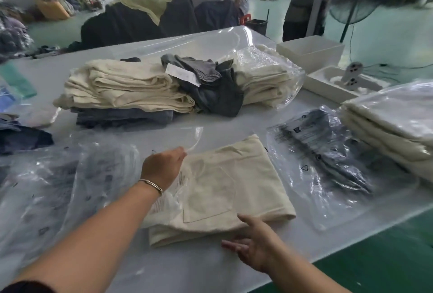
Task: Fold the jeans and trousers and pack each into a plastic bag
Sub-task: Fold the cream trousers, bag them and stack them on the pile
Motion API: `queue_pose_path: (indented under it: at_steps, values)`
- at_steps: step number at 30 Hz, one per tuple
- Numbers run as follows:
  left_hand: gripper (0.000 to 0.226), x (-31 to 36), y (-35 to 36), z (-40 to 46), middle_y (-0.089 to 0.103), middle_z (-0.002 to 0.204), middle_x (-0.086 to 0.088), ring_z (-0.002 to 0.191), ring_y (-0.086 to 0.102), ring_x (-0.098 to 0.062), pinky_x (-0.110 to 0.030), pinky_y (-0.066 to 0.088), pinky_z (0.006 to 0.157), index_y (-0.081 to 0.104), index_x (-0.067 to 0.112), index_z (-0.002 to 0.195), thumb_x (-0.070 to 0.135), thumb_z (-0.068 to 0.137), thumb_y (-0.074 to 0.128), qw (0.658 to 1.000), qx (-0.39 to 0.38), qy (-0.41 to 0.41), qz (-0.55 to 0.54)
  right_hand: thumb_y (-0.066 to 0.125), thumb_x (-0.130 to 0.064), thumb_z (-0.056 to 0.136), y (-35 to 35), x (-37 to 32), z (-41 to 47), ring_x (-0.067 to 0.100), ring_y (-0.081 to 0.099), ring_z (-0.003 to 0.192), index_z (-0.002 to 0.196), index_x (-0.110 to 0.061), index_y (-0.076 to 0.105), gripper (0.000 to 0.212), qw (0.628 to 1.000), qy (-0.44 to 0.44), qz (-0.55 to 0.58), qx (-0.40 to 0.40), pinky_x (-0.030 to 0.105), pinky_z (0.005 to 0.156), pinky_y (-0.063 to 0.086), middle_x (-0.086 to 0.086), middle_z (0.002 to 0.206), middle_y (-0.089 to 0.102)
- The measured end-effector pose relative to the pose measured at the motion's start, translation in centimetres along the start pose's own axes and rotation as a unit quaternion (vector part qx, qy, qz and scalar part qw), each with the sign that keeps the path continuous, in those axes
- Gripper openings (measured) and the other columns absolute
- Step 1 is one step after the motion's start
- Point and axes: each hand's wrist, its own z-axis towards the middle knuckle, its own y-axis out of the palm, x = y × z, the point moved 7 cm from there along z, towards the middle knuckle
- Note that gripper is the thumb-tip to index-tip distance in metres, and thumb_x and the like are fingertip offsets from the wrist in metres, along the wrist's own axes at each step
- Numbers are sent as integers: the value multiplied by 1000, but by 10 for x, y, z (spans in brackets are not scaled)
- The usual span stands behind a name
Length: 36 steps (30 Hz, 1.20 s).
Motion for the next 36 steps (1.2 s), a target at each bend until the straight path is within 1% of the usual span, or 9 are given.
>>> queue_pose_path:
  at_steps: [5, 12, 15, 18, 22, 28, 32, 33, 36]
  values:
    - [34, -4, 35, -2, 70, 83, -11, 74, 67, -34, -31, 41, 55, 61, 19, 113, 39, 100, 36, 997, -73, -26, 11, 68, -19, 86, -6, -19, -1, 19, 64, 45, 94, -7, 50, 22, 971, -166, 119, 125, 14, 29, 23, 4, 46, 61]
    - [33, -30, 28, -5, 70, 75, -11, 67, 64, -32, -28, 34, 51, 64, 21, 111, 38, 100, 38, 996, -75, -42, -7, 85, -26, 68, 27, -26, 13, 16, 46, 55, 88, -6, 62, 36, 972, -192, 76, 108, 28, 48, 38, 6, 71, 54]
    - [33, -43, 20, -6, 68, 71, -9, 63, 63, -31, -27, 33, 49, 64, 20, 103, 38, 100, 37, 996, -75, -52, -1, 76, -9, 76, 39, -29, 20, 29, 63, 91, 105, 1, 62, 34, 969, -221, 59, 98, 40, 88, 52, 12, 98, 66]
    - [32, -56, 9, -7, 66, 65, -8, 57, 60, -30, -26, 29, 47, 64, 18, 96, 38, 99, 40, 996, -60, -62, 8, 61, 7, 71, 36, -47, 16, 23, 53, 67, 81, -3, 59, 15, 961, -252, -22, 114, 31, 61, 45, 11, 76, 59]
    - [29, -76, -4, -13, 63, 61, -8, 50, 53, -27, -23, 25, 44, 65, 15, 93, 34, 98, 44, 996, -47, -68, 23, 50, 2, 48, 14, -111, -13, 14, 35, 39, 67, -10, 50, 23, 925, -312, -177, 123, 18, 39, 27, 2, 47, 39]
    - [29, -107, -14, -30, 65, 63, -9, 54, 57, -28, -24, 31, 46, 66, 15, 95, 33, 99, 44, 991, -40, -121, 31, 50, -2, 51, -20, -221, -42, 21, 45, 46, 54, -3, 47, 5, 813, -318, -435, 222, 14, 41, 30, 12, 54, 45]
    - [27, -110, -22, -40, 61, 56, -6, 47, 52, -25, -21, 22, 42, 67, 15, 92, 30, 99, 45, 989, -38, -133, 46, 72, -1, 66, 14, -248, -39, 30, 61, 60, 78, 3, 64, 15, 835, -286, -449, 136, 37, 63, 53, 21, 73, 65]
    - [25, -110, -24, -42, 61, 56, -7, 47, 54, -26, -21, 21, 42, 68, 15, 91, 29, 98, 48, 989, -32, -135, 44, 71, -1, 71, 31, -248, -38, 32, 63, 71, 87, 2, 63, 17, 784, -304, -521, 143, 38, 69, 53, 22, 84, 66]
    - [23, -111, -30, -48, 62, 55, -7, 47, 55, -26, -19, 20, 42, 69, 14, 88, 26, 97, 51, 989, -23, -142, 44, 56, -7, 82, 85, -216, -48, 30, 59, 97, 125, -12, 44, 45, 512, -424, -709, 236, 35, 76, 46, 13, 108, 60]
